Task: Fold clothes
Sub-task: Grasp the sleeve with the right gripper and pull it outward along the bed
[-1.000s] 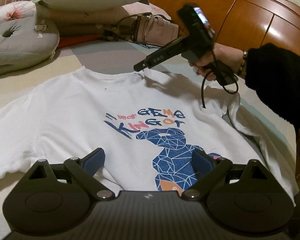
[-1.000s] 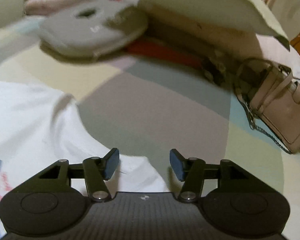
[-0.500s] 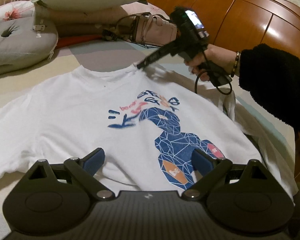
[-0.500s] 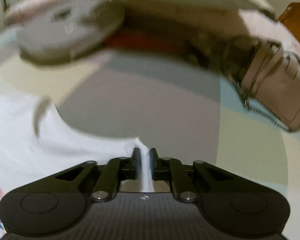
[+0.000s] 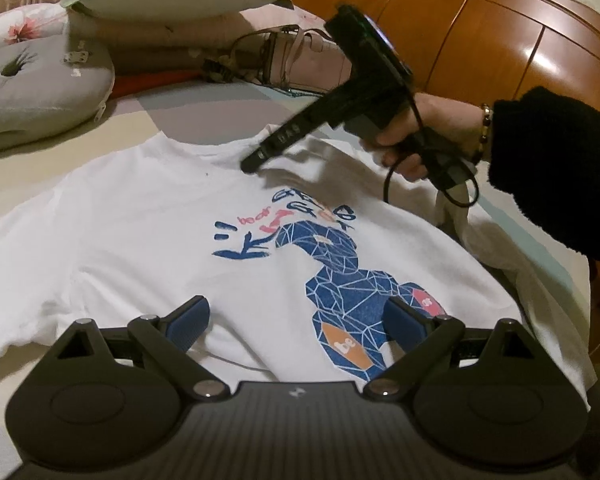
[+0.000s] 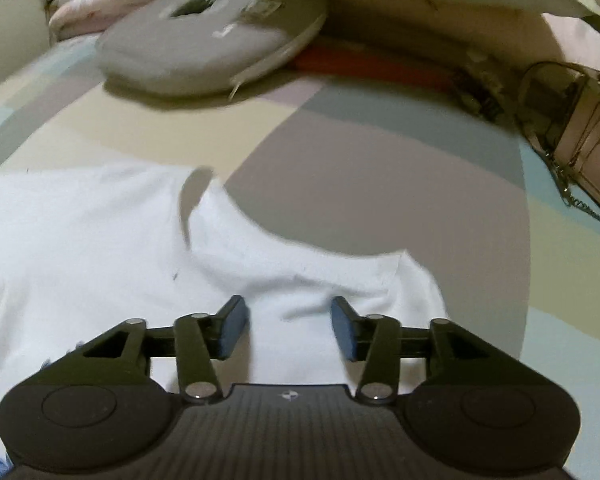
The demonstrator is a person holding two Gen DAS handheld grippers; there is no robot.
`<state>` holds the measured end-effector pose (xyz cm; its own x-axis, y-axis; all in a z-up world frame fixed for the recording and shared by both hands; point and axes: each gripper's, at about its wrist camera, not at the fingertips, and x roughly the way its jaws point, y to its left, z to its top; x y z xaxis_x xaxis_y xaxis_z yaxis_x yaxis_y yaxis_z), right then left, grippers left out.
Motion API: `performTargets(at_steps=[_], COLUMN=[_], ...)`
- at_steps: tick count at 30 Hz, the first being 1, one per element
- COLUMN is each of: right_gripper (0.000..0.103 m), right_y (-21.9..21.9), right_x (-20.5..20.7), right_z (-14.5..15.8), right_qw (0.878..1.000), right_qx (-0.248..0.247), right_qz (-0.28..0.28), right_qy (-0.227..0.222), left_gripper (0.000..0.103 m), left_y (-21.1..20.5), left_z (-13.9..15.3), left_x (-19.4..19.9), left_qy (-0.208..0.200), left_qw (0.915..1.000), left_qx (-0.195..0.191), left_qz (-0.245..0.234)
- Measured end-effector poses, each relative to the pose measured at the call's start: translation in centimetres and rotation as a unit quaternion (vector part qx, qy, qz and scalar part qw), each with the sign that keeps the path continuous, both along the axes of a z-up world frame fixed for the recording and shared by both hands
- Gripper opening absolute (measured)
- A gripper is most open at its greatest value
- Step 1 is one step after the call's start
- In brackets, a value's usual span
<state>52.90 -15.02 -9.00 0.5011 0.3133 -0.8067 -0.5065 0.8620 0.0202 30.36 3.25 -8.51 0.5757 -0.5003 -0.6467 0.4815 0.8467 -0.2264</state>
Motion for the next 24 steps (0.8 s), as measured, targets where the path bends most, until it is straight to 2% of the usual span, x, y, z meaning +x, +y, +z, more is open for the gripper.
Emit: performTargets(at_steps=[2, 7, 12, 16, 18, 24], right_gripper=[0.053, 0.058, 0.062, 0.062, 0.061, 0.052], right_y=[-1.3, -8.1, -16.1, -20.3, -21.7, -24.6], right_x=[-0.5, -6.9, -16.1, -23.4, -26.9, -34.8], right_z=[1.8, 7.1, 8.5, 6.1, 4.6, 1.0], right_qw=[1.0, 0.996, 0.984, 0.968, 0.96, 0.935], right_qx=[-0.003, -0.002, 0.02, 0.056, 0.084, 0.187], right_qz=[-0.022, -0.076, -0.172, -0.246, -0.267, -0.296], right_qy=[-0.007, -0.042, -0.034, 0.008, 0.024, 0.063], left_gripper=[0.094, 0.094, 0.094, 0.094, 0.094, 0.094], left_y=[0.2, 0.3, -0.6, -1.9, -2.7, -3.8], left_z=[-0.1, -0.3, -0.3, 0.3, 1.1, 3.9], left_x=[0.0, 0.0, -0.2, -0.5, -1.2, -5.6], left_qy=[0.002, 0.005, -0.004, -0.011, -0.017, -0.025], left_qw=[1.0, 1.0, 0.9999, 0.9994, 0.9987, 0.9982], left_qx=[-0.003, -0.006, 0.01, 0.032, 0.048, 0.053], left_qz=[0.001, 0.001, 0.0, 0.003, 0.003, -0.01])
